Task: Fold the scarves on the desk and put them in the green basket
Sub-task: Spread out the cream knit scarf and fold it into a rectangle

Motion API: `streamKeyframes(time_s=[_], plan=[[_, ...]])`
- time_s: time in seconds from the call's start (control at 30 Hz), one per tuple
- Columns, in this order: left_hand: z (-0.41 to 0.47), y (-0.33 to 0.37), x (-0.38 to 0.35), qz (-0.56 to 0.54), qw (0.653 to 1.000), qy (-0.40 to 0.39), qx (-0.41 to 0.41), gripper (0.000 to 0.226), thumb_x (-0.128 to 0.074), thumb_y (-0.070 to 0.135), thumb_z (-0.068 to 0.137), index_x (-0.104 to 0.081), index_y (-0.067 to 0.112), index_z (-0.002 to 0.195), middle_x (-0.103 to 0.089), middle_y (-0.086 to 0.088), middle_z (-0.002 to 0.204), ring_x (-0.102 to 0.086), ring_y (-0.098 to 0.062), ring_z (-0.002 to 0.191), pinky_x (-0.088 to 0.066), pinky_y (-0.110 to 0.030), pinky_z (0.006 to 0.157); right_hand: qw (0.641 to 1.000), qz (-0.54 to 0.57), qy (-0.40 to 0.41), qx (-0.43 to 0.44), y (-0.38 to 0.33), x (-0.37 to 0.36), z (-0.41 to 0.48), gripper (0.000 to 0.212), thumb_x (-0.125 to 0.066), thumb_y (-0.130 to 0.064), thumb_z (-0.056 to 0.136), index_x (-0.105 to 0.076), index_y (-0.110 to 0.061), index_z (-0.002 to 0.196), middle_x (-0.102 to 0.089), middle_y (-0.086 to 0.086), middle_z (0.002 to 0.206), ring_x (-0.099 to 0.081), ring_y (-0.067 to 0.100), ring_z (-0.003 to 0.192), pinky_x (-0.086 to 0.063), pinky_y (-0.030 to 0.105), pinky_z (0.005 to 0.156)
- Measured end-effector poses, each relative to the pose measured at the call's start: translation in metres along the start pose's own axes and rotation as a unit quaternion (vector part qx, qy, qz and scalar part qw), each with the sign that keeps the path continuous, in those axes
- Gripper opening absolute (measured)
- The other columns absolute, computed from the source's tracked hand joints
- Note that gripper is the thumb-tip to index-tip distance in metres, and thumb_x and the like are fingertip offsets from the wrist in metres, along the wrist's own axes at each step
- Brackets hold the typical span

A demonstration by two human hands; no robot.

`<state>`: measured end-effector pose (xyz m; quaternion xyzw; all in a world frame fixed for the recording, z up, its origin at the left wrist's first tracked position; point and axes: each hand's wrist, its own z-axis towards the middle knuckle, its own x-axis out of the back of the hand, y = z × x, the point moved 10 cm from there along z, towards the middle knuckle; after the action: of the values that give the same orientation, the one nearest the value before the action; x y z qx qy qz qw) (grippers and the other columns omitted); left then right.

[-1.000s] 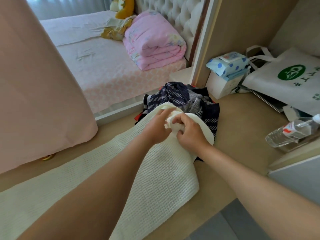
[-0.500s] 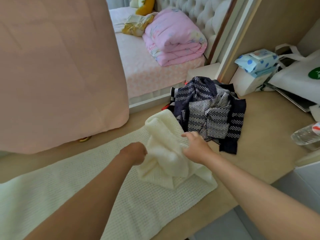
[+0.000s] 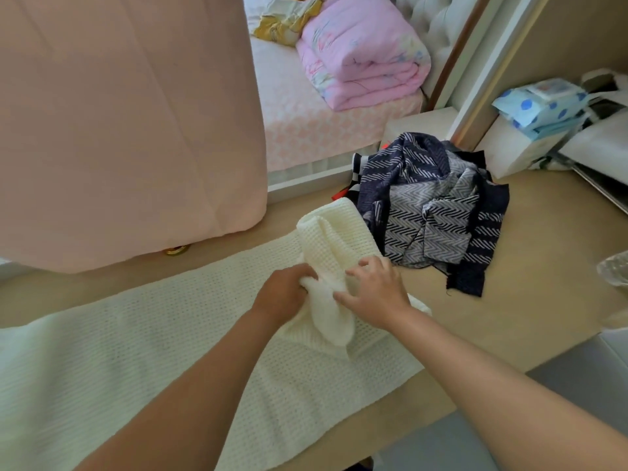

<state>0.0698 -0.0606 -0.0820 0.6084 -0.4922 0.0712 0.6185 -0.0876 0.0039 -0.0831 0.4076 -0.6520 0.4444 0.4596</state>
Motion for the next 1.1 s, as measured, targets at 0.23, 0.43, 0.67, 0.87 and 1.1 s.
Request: streamKeyframes(time_s=[0.23,0.43,0.67,0.87,1.1], plan=[[-0.051,-0.117,0.076,-0.311,0.871,0.218,0.311,0.029,-0.053,0.027,0.091,-0.050,0.017,0.119,-0.061,-0.003,0.113,-0.059,-0.023,0.096,-0.056,-0.045,0.081,0.949,0.309,-0.060,-0.014,-0.070,0.008,0.012,0.007,-0.057,-0.026,0.094,-0.063,-0.028,0.091,-0.061,-0.015,0.093,-0.058,0.009,0.092,-0.045,0.022,0.073],[-0.085,-0.157,0.093,-0.061,0.918,0.184,0.346,0.074,-0.061,0.003,0.085,-0.024,0.013,0.148,-0.036,-0.015,0.141,-0.045,-0.034,0.124,-0.049,-0.047,0.096,0.973,0.187,-0.133,-0.016,-0.090,-0.032,0.000,0.043,-0.058,-0.027,0.095,-0.048,-0.021,0.136,-0.038,0.003,0.143,-0.038,0.022,0.131,-0.041,0.035,0.103],[-0.055,-0.077,0.009,0.151,0.982,-0.109,0.021,0.069,-0.066,0.022,0.089,-0.034,0.030,0.149,-0.039,0.002,0.150,-0.034,-0.021,0.137,-0.023,-0.037,0.114,0.987,0.035,-0.157,-0.014,-0.079,-0.056,-0.021,0.082,-0.071,-0.040,0.083,-0.026,-0.027,0.150,-0.030,0.005,0.142,-0.045,0.026,0.121,-0.044,0.041,0.101],[-0.066,-0.081,0.021,0.053,0.998,-0.030,0.030,0.041,-0.054,0.004,0.090,-0.064,0.030,0.120,-0.062,0.003,0.119,-0.055,-0.018,0.113,-0.040,-0.032,0.099,0.979,0.122,-0.161,-0.002,-0.079,-0.056,-0.034,0.113,-0.084,-0.052,0.066,-0.014,-0.033,0.154,-0.002,-0.001,0.159,-0.023,0.025,0.145,-0.027,0.050,0.117],[-0.100,-0.117,0.072,0.113,0.987,-0.096,0.066,0.029,-0.057,0.001,0.088,-0.066,0.028,0.093,-0.054,0.011,0.099,-0.054,-0.014,0.101,-0.036,-0.016,0.077,0.971,0.090,-0.215,0.057,-0.107,-0.051,-0.052,0.027,-0.075,-0.042,0.076,-0.068,-0.028,0.099,-0.065,-0.008,0.103,-0.061,0.015,0.094,-0.047,0.026,0.080]])
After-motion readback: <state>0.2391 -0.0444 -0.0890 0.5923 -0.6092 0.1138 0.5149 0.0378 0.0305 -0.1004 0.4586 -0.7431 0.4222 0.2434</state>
